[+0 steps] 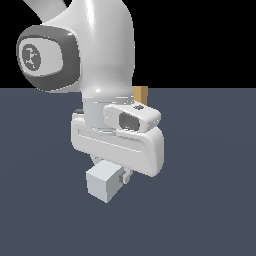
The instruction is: Insert the peg into the horizontal hole in a box.
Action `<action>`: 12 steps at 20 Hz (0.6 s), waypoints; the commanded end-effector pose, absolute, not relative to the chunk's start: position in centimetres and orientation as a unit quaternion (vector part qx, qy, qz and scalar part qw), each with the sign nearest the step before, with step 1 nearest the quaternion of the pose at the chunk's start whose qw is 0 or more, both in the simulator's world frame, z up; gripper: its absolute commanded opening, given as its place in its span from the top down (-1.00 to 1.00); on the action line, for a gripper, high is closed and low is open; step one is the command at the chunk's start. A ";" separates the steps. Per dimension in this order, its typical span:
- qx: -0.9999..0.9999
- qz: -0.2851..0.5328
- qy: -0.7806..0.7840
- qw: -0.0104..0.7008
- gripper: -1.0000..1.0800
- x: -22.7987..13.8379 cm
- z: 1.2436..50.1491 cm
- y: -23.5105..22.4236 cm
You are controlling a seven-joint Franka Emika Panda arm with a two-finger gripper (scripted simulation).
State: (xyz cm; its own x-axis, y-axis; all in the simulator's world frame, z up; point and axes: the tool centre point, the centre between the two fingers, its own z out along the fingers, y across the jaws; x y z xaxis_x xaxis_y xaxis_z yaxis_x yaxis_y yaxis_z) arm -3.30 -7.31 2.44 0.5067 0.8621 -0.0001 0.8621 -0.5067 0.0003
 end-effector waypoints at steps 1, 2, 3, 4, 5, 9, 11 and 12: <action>0.868 0.000 0.497 0.000 1.00 -3.3 2.5 -7.3; 0.867 0.000 0.498 0.000 1.00 -3.3 2.5 -7.1; 0.866 0.000 0.500 0.000 1.00 -3.4 2.6 -7.0; 0.864 0.000 0.503 0.000 1.00 -3.4 2.7 -6.7; 0.863 0.000 0.506 0.000 1.00 -3.5 2.9 -6.4; 0.850 0.000 0.527 0.000 1.00 -4.0 3.9 -4.3; 0.841 0.000 0.541 0.001 1.00 -4.5 4.6 -2.9; 0.836 0.000 0.549 0.001 1.00 -4.8 5.0 -2.1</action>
State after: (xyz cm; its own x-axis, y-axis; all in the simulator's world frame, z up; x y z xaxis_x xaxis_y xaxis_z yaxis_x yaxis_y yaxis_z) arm -4.58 -3.29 4.22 0.4226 0.9063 -0.0032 0.9063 -0.4226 -0.0040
